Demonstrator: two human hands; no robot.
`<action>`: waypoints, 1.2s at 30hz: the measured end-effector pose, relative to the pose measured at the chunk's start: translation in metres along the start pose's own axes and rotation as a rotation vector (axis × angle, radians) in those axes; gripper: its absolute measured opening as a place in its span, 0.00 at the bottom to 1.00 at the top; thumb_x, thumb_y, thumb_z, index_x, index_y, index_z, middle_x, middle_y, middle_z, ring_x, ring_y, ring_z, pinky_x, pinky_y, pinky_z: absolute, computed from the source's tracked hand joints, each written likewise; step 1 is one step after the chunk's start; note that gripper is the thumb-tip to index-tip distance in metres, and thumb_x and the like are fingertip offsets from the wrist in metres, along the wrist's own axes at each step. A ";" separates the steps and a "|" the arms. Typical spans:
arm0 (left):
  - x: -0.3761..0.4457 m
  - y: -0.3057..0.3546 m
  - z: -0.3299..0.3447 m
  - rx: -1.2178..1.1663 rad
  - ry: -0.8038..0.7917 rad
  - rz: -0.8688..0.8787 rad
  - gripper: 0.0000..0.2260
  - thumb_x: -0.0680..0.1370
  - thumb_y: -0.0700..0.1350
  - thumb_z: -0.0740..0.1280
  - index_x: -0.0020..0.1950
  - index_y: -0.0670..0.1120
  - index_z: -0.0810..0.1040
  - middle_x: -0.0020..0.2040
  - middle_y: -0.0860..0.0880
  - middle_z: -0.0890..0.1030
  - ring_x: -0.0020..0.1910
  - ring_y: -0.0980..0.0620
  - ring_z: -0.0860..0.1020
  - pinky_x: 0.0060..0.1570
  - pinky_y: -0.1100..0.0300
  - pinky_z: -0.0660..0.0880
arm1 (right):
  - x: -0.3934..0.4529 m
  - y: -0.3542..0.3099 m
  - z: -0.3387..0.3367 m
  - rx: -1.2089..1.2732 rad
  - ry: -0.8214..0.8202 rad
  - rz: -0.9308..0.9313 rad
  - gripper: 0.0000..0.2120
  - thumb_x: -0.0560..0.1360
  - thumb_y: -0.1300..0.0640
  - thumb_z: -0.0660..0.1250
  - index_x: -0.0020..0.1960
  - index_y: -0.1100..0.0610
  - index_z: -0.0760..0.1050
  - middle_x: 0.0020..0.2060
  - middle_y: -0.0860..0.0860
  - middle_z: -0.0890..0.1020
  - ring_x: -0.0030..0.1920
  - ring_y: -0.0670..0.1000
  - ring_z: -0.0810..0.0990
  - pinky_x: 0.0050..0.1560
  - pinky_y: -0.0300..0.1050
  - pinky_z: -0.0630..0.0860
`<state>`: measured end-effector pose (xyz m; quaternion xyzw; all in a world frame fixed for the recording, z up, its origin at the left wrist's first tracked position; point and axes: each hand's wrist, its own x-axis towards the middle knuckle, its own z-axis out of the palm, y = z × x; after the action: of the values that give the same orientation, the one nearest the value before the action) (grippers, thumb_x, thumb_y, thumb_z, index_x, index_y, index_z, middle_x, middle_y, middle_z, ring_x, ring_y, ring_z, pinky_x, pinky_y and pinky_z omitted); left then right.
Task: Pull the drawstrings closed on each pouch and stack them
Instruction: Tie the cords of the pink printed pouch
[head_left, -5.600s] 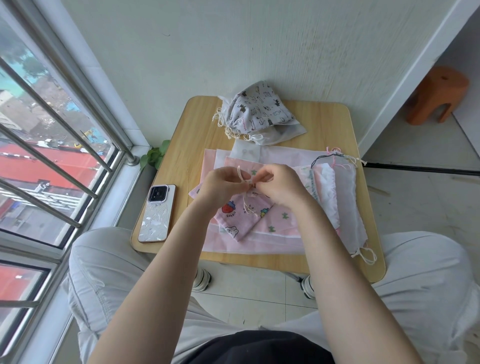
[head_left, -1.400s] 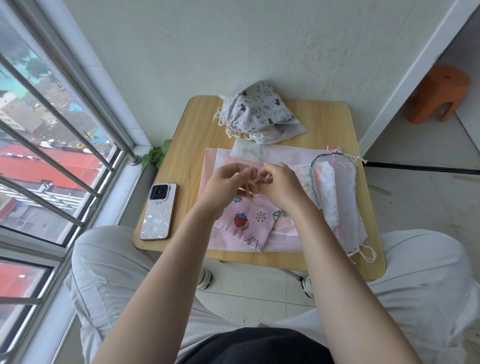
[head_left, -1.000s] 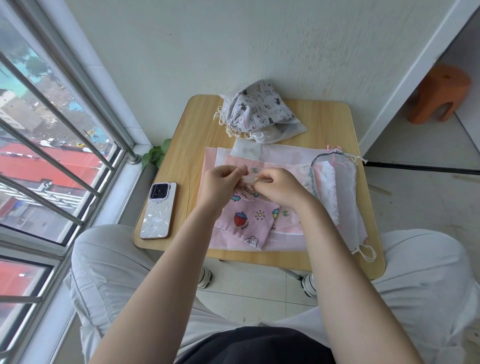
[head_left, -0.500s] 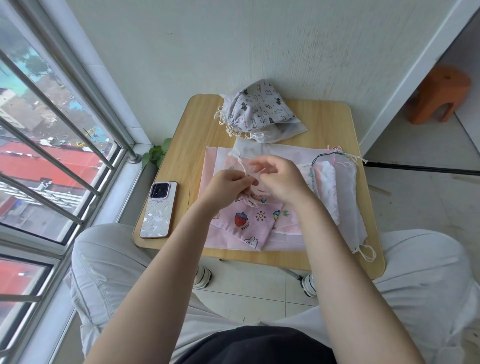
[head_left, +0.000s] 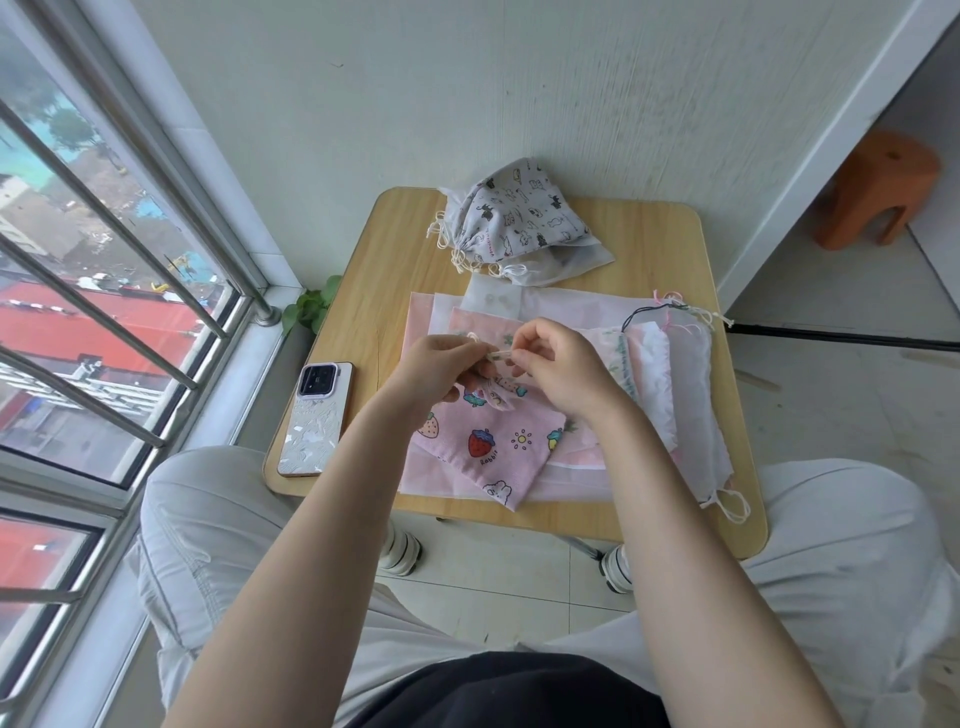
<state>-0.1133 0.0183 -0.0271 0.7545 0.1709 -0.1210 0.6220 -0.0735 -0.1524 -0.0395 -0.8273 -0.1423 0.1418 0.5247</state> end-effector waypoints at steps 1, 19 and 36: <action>0.000 -0.001 0.000 0.011 0.020 0.005 0.09 0.79 0.43 0.65 0.47 0.41 0.84 0.39 0.48 0.83 0.30 0.56 0.74 0.31 0.63 0.65 | -0.001 -0.001 0.000 0.008 -0.015 0.024 0.06 0.77 0.63 0.65 0.44 0.53 0.74 0.43 0.51 0.83 0.46 0.52 0.83 0.51 0.44 0.78; 0.003 -0.002 0.010 0.182 0.233 0.096 0.05 0.73 0.46 0.74 0.40 0.45 0.83 0.31 0.52 0.81 0.24 0.63 0.73 0.26 0.70 0.67 | -0.001 -0.014 0.013 -0.218 0.113 -0.043 0.04 0.71 0.59 0.73 0.42 0.55 0.77 0.34 0.49 0.83 0.38 0.48 0.82 0.41 0.46 0.79; 0.001 -0.008 0.026 0.472 0.289 0.448 0.10 0.71 0.35 0.70 0.41 0.48 0.72 0.38 0.55 0.75 0.41 0.52 0.74 0.42 0.62 0.71 | -0.002 -0.025 0.003 -0.195 -0.127 0.162 0.11 0.81 0.59 0.60 0.48 0.65 0.77 0.39 0.54 0.81 0.38 0.49 0.77 0.35 0.36 0.70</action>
<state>-0.1150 -0.0055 -0.0396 0.9055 0.0549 0.0902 0.4110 -0.0788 -0.1405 -0.0179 -0.8724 -0.1210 0.2216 0.4185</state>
